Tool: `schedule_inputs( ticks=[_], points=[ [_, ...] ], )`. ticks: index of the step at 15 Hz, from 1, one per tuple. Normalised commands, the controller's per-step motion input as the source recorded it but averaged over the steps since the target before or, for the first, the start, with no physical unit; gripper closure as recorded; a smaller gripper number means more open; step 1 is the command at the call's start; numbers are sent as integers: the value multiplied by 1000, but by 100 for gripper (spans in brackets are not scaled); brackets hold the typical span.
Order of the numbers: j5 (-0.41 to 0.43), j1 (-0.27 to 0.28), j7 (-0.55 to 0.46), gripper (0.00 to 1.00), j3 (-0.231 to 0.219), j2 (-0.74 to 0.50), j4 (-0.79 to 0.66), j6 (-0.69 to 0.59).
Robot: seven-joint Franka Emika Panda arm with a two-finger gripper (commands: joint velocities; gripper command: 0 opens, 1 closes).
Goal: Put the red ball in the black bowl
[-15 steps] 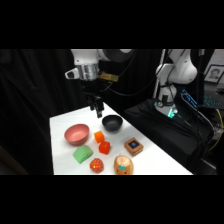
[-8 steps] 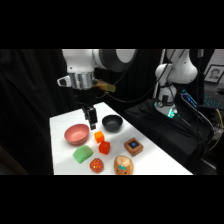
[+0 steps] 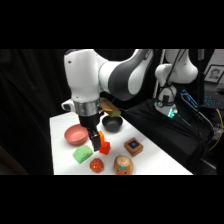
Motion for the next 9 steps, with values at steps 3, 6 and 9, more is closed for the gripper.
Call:
schedule_inputs(
  ticks=[3, 6, 9],
  points=[
    [-168, 143, 266, 0, -90, 297, 227, 196],
    [-167, 141, 259, 0, -141, 264, 228, 173],
    [-119, 108, 197, 0, -122, 244, 232, 146]
  ],
)
